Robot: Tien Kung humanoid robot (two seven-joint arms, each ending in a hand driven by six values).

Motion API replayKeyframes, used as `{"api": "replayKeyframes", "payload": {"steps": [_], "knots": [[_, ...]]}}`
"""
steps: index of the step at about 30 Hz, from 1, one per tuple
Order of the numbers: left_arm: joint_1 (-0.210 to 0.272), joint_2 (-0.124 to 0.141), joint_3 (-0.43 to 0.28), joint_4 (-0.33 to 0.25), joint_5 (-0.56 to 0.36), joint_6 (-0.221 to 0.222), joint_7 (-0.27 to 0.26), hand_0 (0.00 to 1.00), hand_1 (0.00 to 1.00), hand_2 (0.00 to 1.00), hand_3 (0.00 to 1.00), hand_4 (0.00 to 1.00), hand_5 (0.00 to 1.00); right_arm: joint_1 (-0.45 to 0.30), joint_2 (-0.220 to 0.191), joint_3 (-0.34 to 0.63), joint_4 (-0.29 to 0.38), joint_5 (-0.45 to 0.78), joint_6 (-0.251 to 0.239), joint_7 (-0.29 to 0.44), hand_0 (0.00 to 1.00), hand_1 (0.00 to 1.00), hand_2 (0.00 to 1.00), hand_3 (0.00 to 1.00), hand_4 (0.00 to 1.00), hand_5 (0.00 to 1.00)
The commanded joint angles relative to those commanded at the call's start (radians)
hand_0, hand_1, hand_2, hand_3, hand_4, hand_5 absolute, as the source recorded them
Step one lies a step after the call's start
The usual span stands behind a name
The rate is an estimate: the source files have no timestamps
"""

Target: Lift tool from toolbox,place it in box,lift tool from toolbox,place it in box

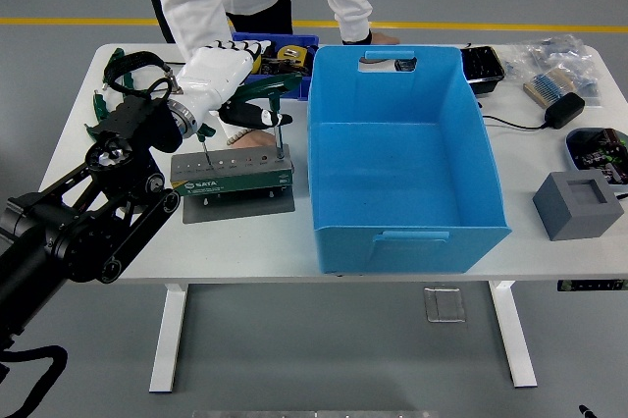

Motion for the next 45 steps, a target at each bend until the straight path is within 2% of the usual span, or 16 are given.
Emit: {"api": "replayKeyframes", "payload": {"steps": [3, 4, 9, 10, 15, 16, 21, 22, 27, 28, 33, 34, 39, 40, 45], "knots": [[-0.021, -0.004, 0.024, 0.041, 0.000, 0.027, 0.014, 0.809, 0.855, 0.905, 0.935, 0.998, 0.653, 0.002, -0.001, -0.004, 0.000, 0.000, 0.001, -0.001, 0.600, 0.537, 0.644, 0.708, 0.910, 0.966], [-0.026, -0.006, 0.032, 0.052, 0.000, 0.032, 0.018, 0.662, 0.737, 0.822, 0.891, 0.998, 0.659, 0.002, -0.001, -0.005, 0.000, 0.000, 0.001, -0.001, 0.600, 0.537, 0.644, 0.709, 0.910, 0.966], [-0.038, -0.018, 0.060, 0.080, 0.000, 0.064, 0.041, 0.662, 0.737, 0.822, 0.891, 0.998, 0.659, 0.002, -0.003, -0.004, 0.000, -0.002, 0.001, 0.000, 0.600, 0.537, 0.644, 0.709, 0.910, 0.966], [-0.039, -0.020, 0.064, 0.082, 0.000, 0.067, 0.043, 0.543, 0.657, 0.736, 0.807, 0.998, 0.715, 0.002, -0.003, -0.004, 0.000, -0.003, 0.001, 0.000, 0.600, 0.535, 0.644, 0.710, 0.911, 0.965], [-0.048, -0.032, 0.095, 0.106, 0.000, 0.069, 0.047, 0.543, 0.657, 0.736, 0.807, 0.998, 0.715, 0.004, -0.005, -0.008, 0.000, -0.004, 0.001, 0.001, 0.600, 0.535, 0.644, 0.710, 0.911, 0.965], [-0.050, -0.034, 0.099, 0.110, 0.000, 0.070, 0.046, 0.443, 0.584, 0.654, 0.732, 0.998, 0.755, 0.004, -0.005, -0.009, 0.000, -0.003, 0.001, 0.001, 0.600, 0.535, 0.641, 0.712, 0.913, 0.963], [-0.061, -0.042, 0.122, 0.131, 0.000, 0.083, 0.036, 0.443, 0.584, 0.654, 0.732, 0.998, 0.755, 0.004, -0.006, -0.012, 0.000, -0.003, 0.001, 0.001, 0.600, 0.535, 0.641, 0.712, 0.913, 0.963], [-0.066, -0.044, 0.128, 0.137, 0.000, 0.085, 0.034, 0.377, 0.491, 0.560, 0.668, 0.998, 0.758, 0.005, -0.007, -0.013, 0.000, -0.004, 0.001, 0.000, 0.601, 0.535, 0.639, 0.710, 0.913, 0.962], [-0.081, -0.052, 0.140, 0.165, 0.000, 0.102, 0.029, 0.377, 0.491, 0.560, 0.668, 0.998, 0.758, 0.006, -0.009, -0.020, 0.000, -0.003, 0.002, 0.001, 0.601, 0.535, 0.639, 0.710, 0.913, 0.962], [-0.086, -0.054, 0.144, 0.173, 0.000, 0.109, 0.027, 0.286, 0.275, 0.376, 0.532, 0.998, 0.796, 0.007, -0.009, -0.021, 0.000, -0.004, 0.002, 0.001, 0.601, 0.536, 0.638, 0.710, 0.916, 0.958], [-0.096, -0.057, 0.160, 0.196, 0.000, 0.155, 0.009, 0.286, 0.275, 0.376, 0.532, 0.998, 0.796, 0.009, -0.011, -0.022, 0.000, -0.010, 0.003, 0.000, 0.601, 0.536, 0.638, 0.710, 0.916, 0.958], [-0.098, -0.056, 0.165, 0.200, 0.000, 0.164, 0.004, 0.228, 0.177, 0.259, 0.394, 0.998, 0.767, 0.010, -0.012, -0.021, 0.000, -0.014, 0.003, -0.001, 0.602, 0.532, 0.635, 0.711, 0.917, 0.957], [-0.108, -0.055, 0.186, 0.229, 0.000, 0.199, -0.010, 0.228, 0.177, 0.259, 0.394, 0.998, 0.767, 0.012, -0.013, -0.014, 0.000, -0.031, 0.003, -0.001, 0.602, 0.532, 0.635, 0.711, 0.917, 0.957], [-0.109, -0.056, 0.188, 0.236, 0.000, 0.205, -0.012, 0.211, 0.139, 0.207, 0.322, 0.998, 0.762, 0.013, -0.013, -0.015, 0.000, -0.032, 0.003, -0.001, 0.602, 0.531, 0.632, 0.711, 0.917, 0.958], [-0.111, -0.058, 0.193, 0.270, 0.000, 0.239, -0.027, 0.211, 0.139, 0.207, 0.322, 0.998, 0.762, 0.015, -0.013, -0.018, 0.000, -0.035, 0.003, -0.001, 0.602, 0.531, 0.632, 0.711, 0.917, 0.958]]}}
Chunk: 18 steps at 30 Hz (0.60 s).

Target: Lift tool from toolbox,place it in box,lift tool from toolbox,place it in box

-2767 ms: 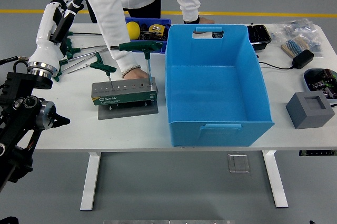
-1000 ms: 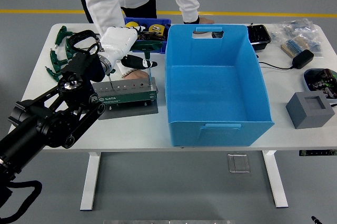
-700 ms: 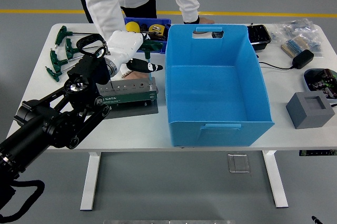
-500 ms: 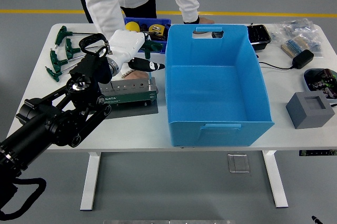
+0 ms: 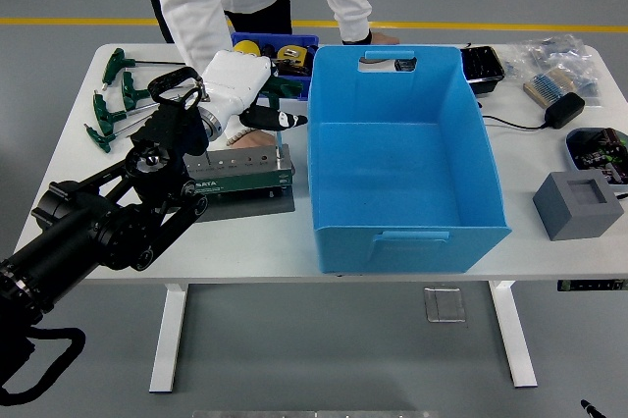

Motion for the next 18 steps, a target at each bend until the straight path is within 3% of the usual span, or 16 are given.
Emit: {"api": "replayKeyframes", "payload": {"steps": [1, 6, 7, 12, 13, 18], "knots": [[0.000, 0.000, 0.000, 0.005, 0.000, 0.006, -0.002, 0.190, 0.096, 0.168, 0.251, 0.998, 0.781, 0.000, 0.000, -0.001, 0.000, 0.001, 0.000, 0.000, 0.603, 0.531, 0.632, 0.712, 0.918, 0.956], [-0.002, -0.002, 0.005, 0.037, 0.000, 0.051, -0.016, 0.190, 0.096, 0.168, 0.251, 0.998, 0.781, 0.001, 0.000, -0.011, 0.000, 0.005, 0.000, 0.001, 0.603, 0.531, 0.632, 0.712, 0.918, 0.956], [-0.002, -0.003, 0.005, 0.041, 0.000, 0.057, -0.018, 0.161, 0.060, 0.118, 0.184, 0.998, 0.748, 0.001, 0.000, -0.012, 0.000, 0.004, 0.000, 0.001, 0.603, 0.531, 0.633, 0.712, 0.919, 0.957], [-0.001, -0.005, 0.005, 0.057, 0.000, 0.088, -0.023, 0.161, 0.060, 0.118, 0.184, 0.998, 0.748, 0.001, 0.000, -0.009, 0.000, -0.009, 0.001, -0.001, 0.603, 0.531, 0.633, 0.712, 0.919, 0.957], [0.000, -0.006, 0.005, 0.059, 0.000, 0.092, -0.024, 0.127, 0.018, 0.082, 0.108, 0.998, 0.698, 0.001, 0.000, -0.009, 0.000, -0.011, 0.002, -0.001, 0.603, 0.531, 0.633, 0.713, 0.919, 0.957], [0.001, -0.012, 0.004, 0.083, -0.003, 0.128, -0.037, 0.127, 0.018, 0.082, 0.108, 0.998, 0.698, 0.002, 0.001, -0.009, 0.000, -0.017, 0.002, -0.001, 0.603, 0.531, 0.633, 0.713, 0.919, 0.957]]}}
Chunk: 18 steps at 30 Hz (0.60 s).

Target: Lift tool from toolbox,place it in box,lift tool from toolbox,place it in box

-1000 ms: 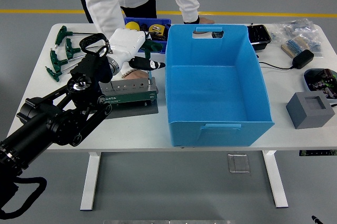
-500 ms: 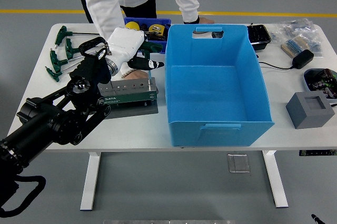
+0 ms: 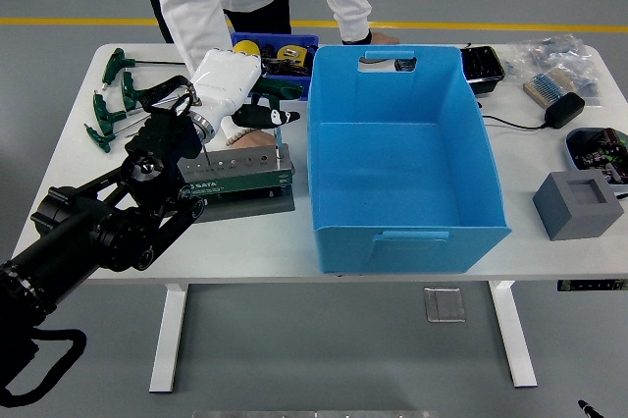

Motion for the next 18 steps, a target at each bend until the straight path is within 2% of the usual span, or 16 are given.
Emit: {"api": "replayKeyframes", "payload": {"steps": [1, 6, 7, 12, 18], "knots": [[0.000, 0.000, 0.000, 0.002, -0.002, 0.006, -0.002, 0.097, 0.002, 0.050, 0.055, 0.983, 0.650, 0.000, 0.000, 0.001, 0.000, -0.001, 0.000, 0.000, 0.603, 0.530, 0.632, 0.715, 0.919, 0.956], [0.000, 0.000, -0.001, 0.007, -0.019, 0.038, -0.017, 0.097, 0.002, 0.050, 0.055, 0.983, 0.650, 0.002, 0.000, 0.002, 0.000, 0.000, -0.001, 0.001, 0.603, 0.530, 0.632, 0.715, 0.919, 0.956], [-0.001, 0.001, -0.001, 0.007, -0.021, 0.043, -0.020, 0.095, 0.002, 0.029, 0.031, 0.808, 0.568, 0.002, 0.000, 0.003, 0.000, -0.001, -0.001, 0.001, 0.603, 0.531, 0.632, 0.713, 0.920, 0.956], [-0.002, 0.009, 0.003, -0.003, -0.036, 0.078, -0.035, 0.095, 0.002, 0.029, 0.031, 0.808, 0.568, 0.001, 0.001, 0.011, 0.000, -0.006, -0.001, 0.000, 0.603, 0.531, 0.632, 0.713, 0.920, 0.956], [-0.010, 0.027, 0.012, -0.038, -0.048, 0.082, -0.042, 0.092, 0.002, 0.024, 0.025, 0.788, 0.566, -0.002, 0.002, 0.029, 0.000, -0.022, -0.001, -0.003, 0.603, 0.530, 0.632, 0.713, 0.920, 0.956]]}}
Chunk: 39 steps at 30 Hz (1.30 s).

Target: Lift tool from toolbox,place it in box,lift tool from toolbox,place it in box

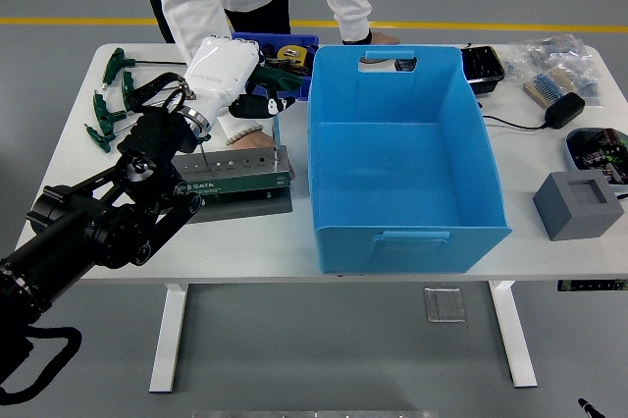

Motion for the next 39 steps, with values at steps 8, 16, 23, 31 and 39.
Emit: {"api": "replayKeyframes", "payload": {"steps": [8, 16, 23, 31, 39], "knots": [[-0.036, 0.027, 0.023, -0.087, -0.010, -0.045, 0.008, 0.078, 0.002, 0.019, 0.024, 0.766, 0.556, -0.006, 0.002, 0.010, 0.000, -0.010, 0.000, -0.003, 0.603, 0.530, 0.631, 0.714, 0.921, 0.956], [-0.086, 0.067, 0.065, -0.185, -0.017, -0.115, 0.023, 0.076, 0.002, 0.016, 0.023, 0.746, 0.534, -0.011, 0.002, 0.020, 0.000, -0.017, 0.000, -0.004, 0.603, 0.530, 0.631, 0.713, 0.921, 0.956], [-0.111, 0.083, 0.053, -0.272, 0.001, -0.136, 0.027, 0.076, 0.002, 0.017, 0.023, 0.730, 0.516, -0.017, 0.003, 0.033, 0.000, -0.026, -0.001, -0.005, 0.604, 0.530, 0.629, 0.714, 0.922, 0.957], [-0.107, 0.032, -0.007, -0.404, -0.007, -0.071, 0.034, 0.073, 0.002, 0.012, 0.024, 0.721, 0.506, -0.018, 0.003, 0.032, 0.000, -0.021, -0.003, -0.002, 0.602, 0.530, 0.628, 0.714, 0.922, 0.957], [-0.106, -0.031, 0.137, -0.397, -0.044, -0.062, 0.030, 0.071, 0.002, 0.012, 0.023, 0.720, 0.510, -0.012, 0.001, 0.021, 0.000, -0.009, -0.006, 0.002, 0.601, 0.529, 0.628, 0.715, 0.923, 0.958]]}}
